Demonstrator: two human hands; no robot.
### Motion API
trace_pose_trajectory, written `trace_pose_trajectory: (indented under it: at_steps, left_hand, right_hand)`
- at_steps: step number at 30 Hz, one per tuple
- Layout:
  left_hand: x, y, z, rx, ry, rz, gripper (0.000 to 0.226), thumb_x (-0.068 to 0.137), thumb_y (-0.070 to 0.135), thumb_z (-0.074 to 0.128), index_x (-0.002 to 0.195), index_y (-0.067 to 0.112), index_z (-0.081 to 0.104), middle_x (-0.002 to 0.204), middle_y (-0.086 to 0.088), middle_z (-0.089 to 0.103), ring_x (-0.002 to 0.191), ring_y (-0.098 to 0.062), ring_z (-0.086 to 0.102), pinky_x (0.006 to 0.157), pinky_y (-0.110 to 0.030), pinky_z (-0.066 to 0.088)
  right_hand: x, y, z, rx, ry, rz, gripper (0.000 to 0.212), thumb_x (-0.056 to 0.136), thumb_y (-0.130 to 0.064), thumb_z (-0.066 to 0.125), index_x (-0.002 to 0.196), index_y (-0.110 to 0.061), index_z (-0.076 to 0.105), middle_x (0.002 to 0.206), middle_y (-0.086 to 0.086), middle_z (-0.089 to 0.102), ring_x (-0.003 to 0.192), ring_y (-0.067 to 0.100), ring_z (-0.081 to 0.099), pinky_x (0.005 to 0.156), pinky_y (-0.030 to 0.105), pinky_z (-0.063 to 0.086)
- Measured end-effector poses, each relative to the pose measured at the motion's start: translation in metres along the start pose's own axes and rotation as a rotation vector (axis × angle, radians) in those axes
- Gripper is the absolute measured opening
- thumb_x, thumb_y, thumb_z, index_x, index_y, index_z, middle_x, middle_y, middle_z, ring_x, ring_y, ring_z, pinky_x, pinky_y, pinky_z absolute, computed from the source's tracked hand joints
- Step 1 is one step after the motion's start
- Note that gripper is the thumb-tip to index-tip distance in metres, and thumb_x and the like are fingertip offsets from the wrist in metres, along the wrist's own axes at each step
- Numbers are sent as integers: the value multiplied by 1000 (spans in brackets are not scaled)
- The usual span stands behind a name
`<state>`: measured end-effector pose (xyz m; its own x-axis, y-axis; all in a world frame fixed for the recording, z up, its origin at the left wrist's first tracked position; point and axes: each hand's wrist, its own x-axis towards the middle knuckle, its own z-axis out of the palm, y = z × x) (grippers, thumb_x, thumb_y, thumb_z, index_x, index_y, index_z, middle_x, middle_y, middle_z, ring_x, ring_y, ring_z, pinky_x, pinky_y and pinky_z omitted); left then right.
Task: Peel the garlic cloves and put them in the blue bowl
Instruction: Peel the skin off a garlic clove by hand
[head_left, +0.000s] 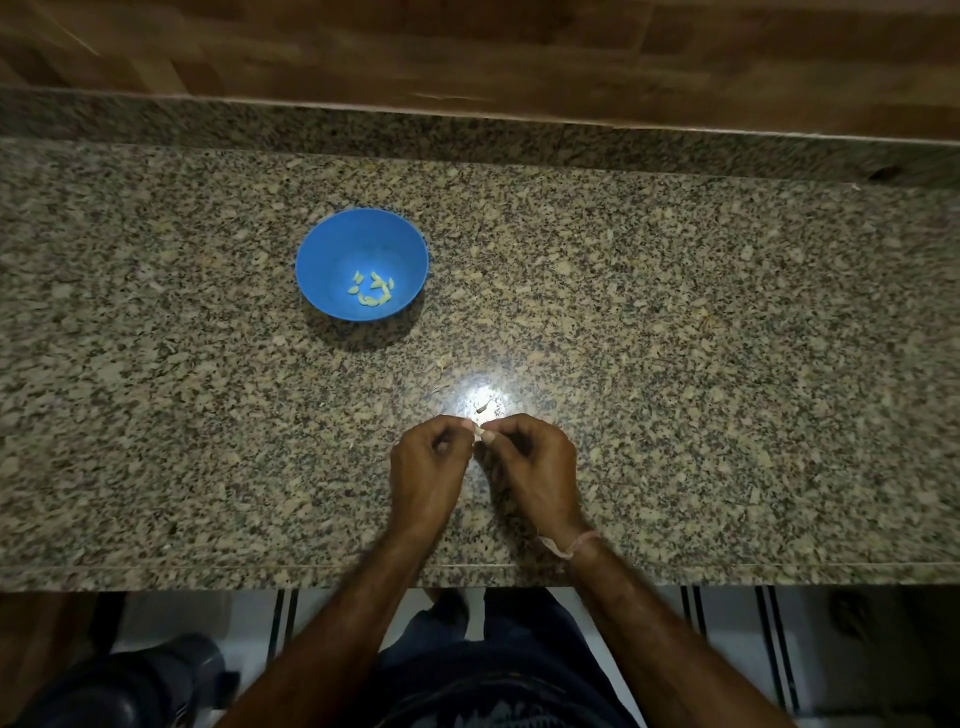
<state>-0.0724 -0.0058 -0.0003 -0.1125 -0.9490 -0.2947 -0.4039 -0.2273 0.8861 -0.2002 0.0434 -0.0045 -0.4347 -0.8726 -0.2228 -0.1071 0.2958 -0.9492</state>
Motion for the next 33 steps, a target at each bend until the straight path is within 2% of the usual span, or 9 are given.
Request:
trace_pose_trajectory:
  at_steps: [4,9,14,17,22,24,28,30,33]
  left_hand:
    - [-3,4,-6,66,-83,202,12,101,18,65,91,21,72,81,11,72,79,-2,67,67,-13,48]
    - [-2,7,-7,174,-175,311,25,106,15,54,82,19,53,72,7,56,66,-6,51,58,-18,37]
    - [-13,6,6,29,-201,146,25,112,27,45,88,21,50,72,9,51,62,-1,44,56,-17,33]
    - [-10,3,9,58,-163,127,28,113,28,40,87,17,47,71,5,49,62,-6,42,56,-25,33]
    - [-4,-7,3,306,-165,296,26,112,22,37,87,21,40,71,5,45,62,-9,40,56,-24,30]
    - [0,-8,4,256,-193,198,28,112,19,39,84,17,43,69,0,47,60,-8,41,55,-24,31]
    - [0,1,11,5,-276,-197,29,109,18,39,80,16,45,64,-3,43,51,-11,38,47,-26,30]
    - [-5,-1,13,118,-231,-61,28,111,21,38,84,13,44,69,-7,50,57,-11,42,52,-28,32]
    - [-9,-3,8,285,-156,130,28,111,23,37,84,18,42,71,-1,50,62,-10,41,55,-28,31]
  right_hand:
    - [5,5,-5,103,-103,128,9,96,-15,76,92,-8,79,88,8,80,87,27,77,83,45,64]
    - [-2,-1,0,426,-120,319,26,105,-20,65,88,1,67,76,9,66,74,22,58,75,41,49]
    - [2,-1,-3,73,-107,89,31,106,-26,62,83,-5,64,78,18,65,72,17,59,69,39,51]
    - [0,-3,5,-68,-62,38,33,107,-26,61,79,-7,59,73,15,59,68,12,51,63,32,43]
    - [2,-11,1,-83,-248,186,35,108,-21,56,73,-18,56,65,-4,50,62,11,44,59,28,34]
    - [0,-6,4,-170,-208,73,36,109,-26,53,75,-16,54,67,-6,50,63,9,44,60,27,33]
    - [2,12,0,-539,-149,-189,32,108,-31,38,82,-16,50,77,-6,47,74,15,43,64,33,33]
    - [6,9,2,-395,-183,-62,34,108,-28,46,77,-16,51,71,-5,48,67,13,43,60,30,32]
    - [8,-1,9,7,-217,323,35,103,-16,55,69,-19,53,64,0,47,60,14,41,56,28,32]
